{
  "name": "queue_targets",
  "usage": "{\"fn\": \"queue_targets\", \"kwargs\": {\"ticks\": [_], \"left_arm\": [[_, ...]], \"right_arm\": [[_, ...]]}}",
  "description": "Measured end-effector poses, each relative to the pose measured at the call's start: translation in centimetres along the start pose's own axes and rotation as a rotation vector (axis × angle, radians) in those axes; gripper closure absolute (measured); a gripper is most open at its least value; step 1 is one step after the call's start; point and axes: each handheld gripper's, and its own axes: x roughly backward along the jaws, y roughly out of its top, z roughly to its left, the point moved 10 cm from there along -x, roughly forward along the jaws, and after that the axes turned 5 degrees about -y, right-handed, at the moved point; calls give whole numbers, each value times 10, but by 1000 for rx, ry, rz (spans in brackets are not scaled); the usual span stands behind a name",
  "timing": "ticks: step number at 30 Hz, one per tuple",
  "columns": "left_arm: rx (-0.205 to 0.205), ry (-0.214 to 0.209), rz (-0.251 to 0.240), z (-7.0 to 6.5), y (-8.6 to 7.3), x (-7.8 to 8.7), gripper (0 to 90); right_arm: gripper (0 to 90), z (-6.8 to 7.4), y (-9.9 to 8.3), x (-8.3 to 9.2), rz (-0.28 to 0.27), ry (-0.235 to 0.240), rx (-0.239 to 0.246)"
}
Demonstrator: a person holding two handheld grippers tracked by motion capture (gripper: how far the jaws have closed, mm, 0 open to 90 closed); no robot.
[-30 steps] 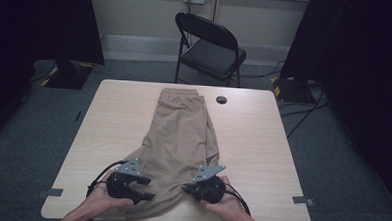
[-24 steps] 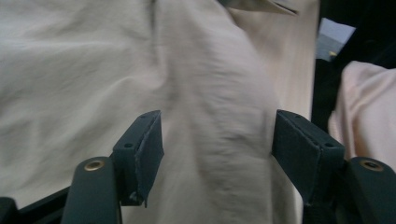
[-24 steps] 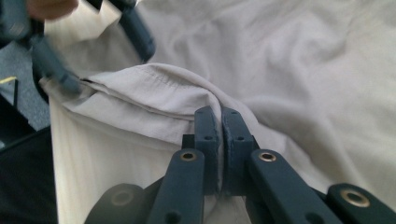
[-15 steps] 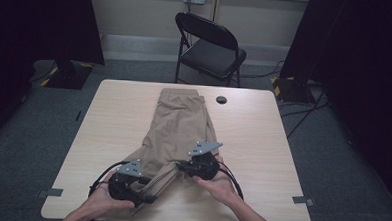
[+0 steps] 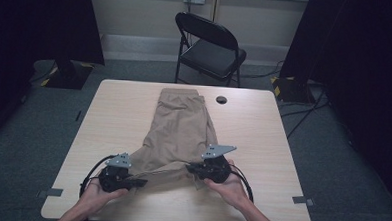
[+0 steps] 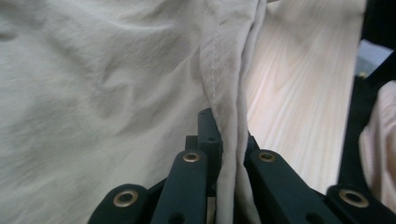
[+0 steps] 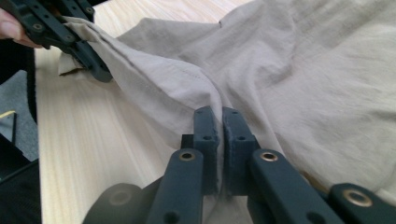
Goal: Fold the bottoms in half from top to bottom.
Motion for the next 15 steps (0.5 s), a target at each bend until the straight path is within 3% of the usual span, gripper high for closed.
{"fn": "queue_targets", "kwargs": {"ticks": [4, 8, 12, 15], "left_arm": [[26, -11, -36, -1, 7, 2, 883], [44, -8, -32, -1, 13, 4, 884], [47, -22, -41, -2, 21, 4, 884], [36, -19, -20, -2, 27, 2, 883]], "right_arm": [[722, 2, 2, 7, -42, 27, -17], [585, 14, 1, 7, -42, 59, -3], [413, 25, -1, 3, -40, 57, 4], [344, 35, -1, -3, -41, 79, 2]]}}
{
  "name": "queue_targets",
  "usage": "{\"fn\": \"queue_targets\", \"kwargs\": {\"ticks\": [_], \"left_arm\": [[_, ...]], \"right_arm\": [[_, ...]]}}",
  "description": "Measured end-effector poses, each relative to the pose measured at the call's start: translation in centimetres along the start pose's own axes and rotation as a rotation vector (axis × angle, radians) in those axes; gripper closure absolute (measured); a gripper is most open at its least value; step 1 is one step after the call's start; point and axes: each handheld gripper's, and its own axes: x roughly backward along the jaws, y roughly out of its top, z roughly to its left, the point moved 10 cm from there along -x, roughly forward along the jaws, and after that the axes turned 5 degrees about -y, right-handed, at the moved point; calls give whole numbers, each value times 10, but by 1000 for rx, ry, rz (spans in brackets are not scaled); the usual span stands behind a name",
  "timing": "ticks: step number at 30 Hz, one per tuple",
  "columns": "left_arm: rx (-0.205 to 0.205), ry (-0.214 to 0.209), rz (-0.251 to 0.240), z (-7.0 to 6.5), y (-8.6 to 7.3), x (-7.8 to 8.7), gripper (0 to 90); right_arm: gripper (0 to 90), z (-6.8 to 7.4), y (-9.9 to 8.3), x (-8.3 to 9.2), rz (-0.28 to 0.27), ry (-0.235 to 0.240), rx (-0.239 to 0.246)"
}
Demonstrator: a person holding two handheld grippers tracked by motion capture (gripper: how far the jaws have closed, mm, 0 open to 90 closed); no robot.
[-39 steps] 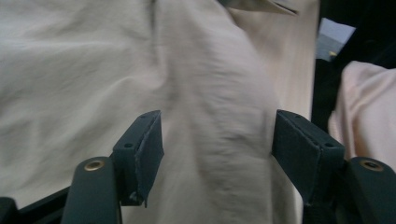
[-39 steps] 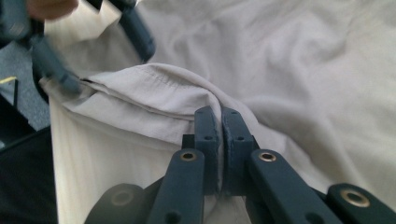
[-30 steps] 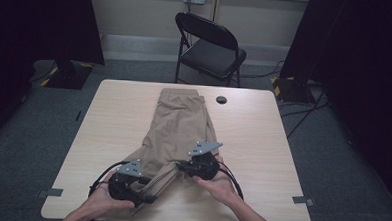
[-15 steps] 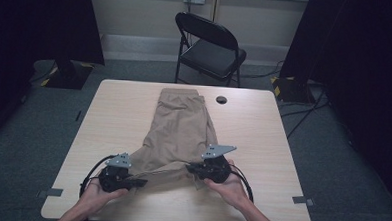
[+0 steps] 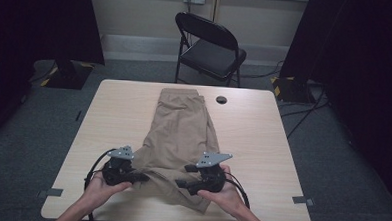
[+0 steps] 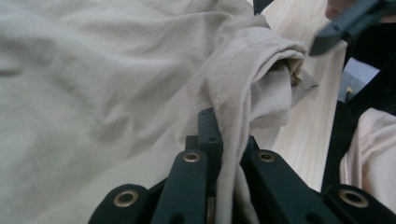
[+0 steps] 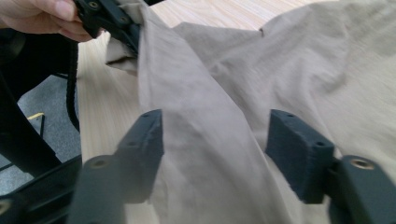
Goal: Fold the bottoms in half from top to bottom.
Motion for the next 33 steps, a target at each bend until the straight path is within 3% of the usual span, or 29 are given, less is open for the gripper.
{"fn": "queue_targets", "kwargs": {"ticks": [4, 7, 12, 22, 27, 33], "left_arm": [[1, 5, 1, 2, 9, -1, 883], [23, 5, -18, 8, 11, -1, 883], [58, -6, -56, 12, 14, 6, 882], [71, -11, -51, 17, 11, 4, 881], [83, -8, -59, 22, 11, 5, 880], [88, -11, -60, 24, 10, 6, 881]], "right_arm": [[275, 9, 6, -4, -19, 18, 6], [228, 13, -1, -10, 12, 20, 10], [280, 15, -24, -14, 80, 31, 36], [385, 9, -68, 8, 185, 5, 93], [382, 9, -81, 11, 204, 11, 110], [360, 15, -84, 8, 182, -7, 179]]}}
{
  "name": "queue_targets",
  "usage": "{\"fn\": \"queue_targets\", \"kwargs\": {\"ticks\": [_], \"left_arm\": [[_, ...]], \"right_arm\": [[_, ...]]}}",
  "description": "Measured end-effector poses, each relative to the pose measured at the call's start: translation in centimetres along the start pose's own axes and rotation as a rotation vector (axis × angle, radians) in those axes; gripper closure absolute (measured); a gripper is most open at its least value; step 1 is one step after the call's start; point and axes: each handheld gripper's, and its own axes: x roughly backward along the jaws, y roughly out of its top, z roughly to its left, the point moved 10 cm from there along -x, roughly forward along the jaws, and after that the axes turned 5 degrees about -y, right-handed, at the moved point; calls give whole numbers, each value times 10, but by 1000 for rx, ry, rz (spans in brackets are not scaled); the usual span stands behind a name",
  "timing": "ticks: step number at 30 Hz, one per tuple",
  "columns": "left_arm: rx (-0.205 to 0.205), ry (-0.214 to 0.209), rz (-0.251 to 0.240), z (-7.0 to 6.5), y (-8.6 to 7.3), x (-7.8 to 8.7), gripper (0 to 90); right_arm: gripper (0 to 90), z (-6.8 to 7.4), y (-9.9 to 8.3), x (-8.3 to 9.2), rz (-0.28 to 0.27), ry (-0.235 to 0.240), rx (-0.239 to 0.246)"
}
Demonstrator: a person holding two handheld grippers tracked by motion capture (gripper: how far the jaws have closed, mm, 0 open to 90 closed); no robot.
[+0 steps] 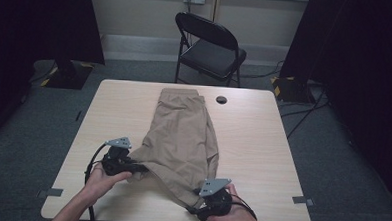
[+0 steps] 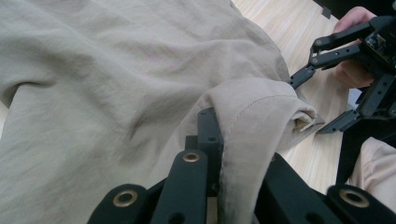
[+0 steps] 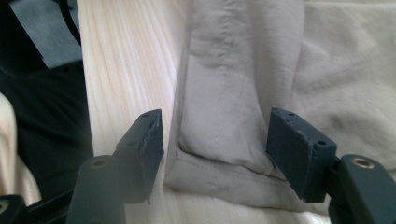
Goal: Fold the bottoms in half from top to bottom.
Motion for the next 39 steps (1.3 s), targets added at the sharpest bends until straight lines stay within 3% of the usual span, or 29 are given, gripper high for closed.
{"fn": "queue_targets", "kwargs": {"ticks": [2, 6, 11, 14, 18, 23, 27, 29, 32, 39], "left_arm": [[2, -1, -4, 0, 0, 0, 880], [4, -6, -4, 0, -2, 1, 880], [5, -9, 0, -1, -5, 1, 879], [1, -7, 13, 0, -8, 0, 879], [4, -10, 23, 2, -12, 1, 873], [-5, 1, 23, 4, -16, 4, 858], [-14, 32, 52, 10, -22, 5, 852], [-21, 25, 57, 10, -22, 4, 830], [-53, 17, 76, 6, -23, 0, 834], [-80, 4, 9, -1, -17, 9, 823]], "right_arm": [[360, 1, -1, -1, 2, -27, 34], [375, 1, -1, -1, 7, -35, 37], [714, -12, 0, 2, 13, -85, 7], [833, -15, 0, 3, 31, -112, 15], [851, -19, 2, 5, 37, -76, -19], [852, -30, 11, 17, -13, -53, -84], [854, -43, 23, 33, -83, -60, -133], [856, -52, 28, 44, -123, -73, -164], [858, -62, 30, 52, -141, -103, -182], [858, -69, 31, 55, -158, -115, -208]]}}
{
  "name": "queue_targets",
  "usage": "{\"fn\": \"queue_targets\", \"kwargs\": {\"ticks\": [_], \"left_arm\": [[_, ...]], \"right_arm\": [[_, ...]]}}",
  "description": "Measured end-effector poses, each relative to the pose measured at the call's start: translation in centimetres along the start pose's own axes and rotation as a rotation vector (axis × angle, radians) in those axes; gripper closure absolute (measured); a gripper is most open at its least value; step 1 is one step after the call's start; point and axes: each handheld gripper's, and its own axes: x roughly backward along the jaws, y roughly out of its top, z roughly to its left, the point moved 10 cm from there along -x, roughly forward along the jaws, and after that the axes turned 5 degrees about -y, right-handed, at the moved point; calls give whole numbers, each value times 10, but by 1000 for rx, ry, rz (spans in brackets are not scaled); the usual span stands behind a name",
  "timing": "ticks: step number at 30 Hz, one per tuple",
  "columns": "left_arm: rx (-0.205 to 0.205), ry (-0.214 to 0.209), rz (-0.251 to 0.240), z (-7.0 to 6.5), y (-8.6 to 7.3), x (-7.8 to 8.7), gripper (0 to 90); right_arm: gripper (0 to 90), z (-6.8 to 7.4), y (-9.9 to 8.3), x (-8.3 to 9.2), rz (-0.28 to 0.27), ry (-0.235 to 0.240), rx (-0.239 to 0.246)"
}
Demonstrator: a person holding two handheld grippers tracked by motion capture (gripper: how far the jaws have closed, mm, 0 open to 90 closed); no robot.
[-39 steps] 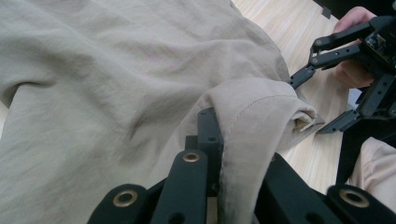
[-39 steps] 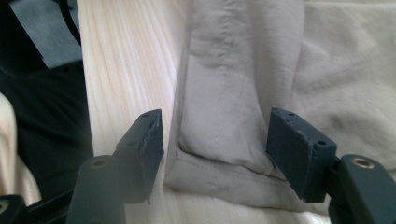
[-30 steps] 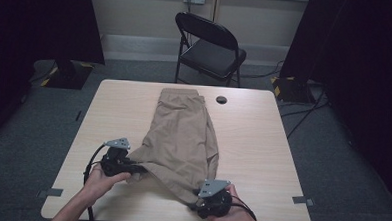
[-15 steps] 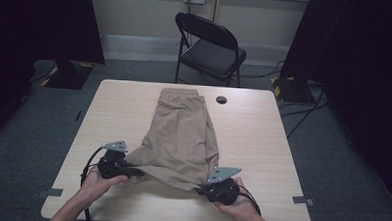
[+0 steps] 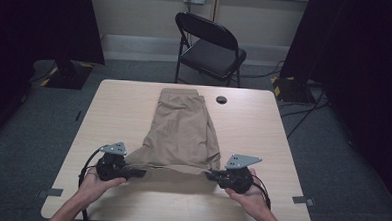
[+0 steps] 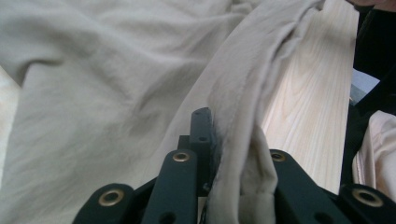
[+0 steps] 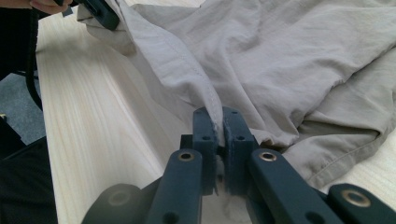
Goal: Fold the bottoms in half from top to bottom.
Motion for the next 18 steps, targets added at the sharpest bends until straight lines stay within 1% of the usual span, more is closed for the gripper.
{"fn": "queue_targets", "kwargs": {"ticks": [2, 3, 5, 6, 8, 10, 12, 14, 15, 18], "left_arm": [[-8, -19, -25, -4, 3, 3, 827], [-7, -30, -45, -6, 5, 5, 839], [-28, -36, -75, -11, 10, 8, 870], [-34, -41, -87, -13, 13, 10, 874], [-41, -64, -120, -17, 19, 13, 876], [-55, -65, -131, -19, 22, 15, 876], [-51, -74, -152, -20, 25, 17, 876], [-49, -65, -167, -19, 29, 19, 878], [-37, -69, -170, -20, 31, 19, 880], [-40, -63, -160, -21, 33, 19, 882]], "right_arm": [[858, -1, 0, 0, 2, -5, 0], [858, -1, 0, 0, 0, -4, -2], [858, -2, 2, 2, -9, -6, -3], [858, -3, 4, 3, -17, -11, -1], [858, -5, 9, 6, -36, -12, -10], [858, -6, 14, 9, -56, -15, -14], [857, -7, 18, 12, -70, -20, -10], [857, -7, 22, 14, -87, -18, -16], [858, -7, 23, 15, -89, -22, -13], [857, -9, 28, 18, -105, -29, -18]]}}
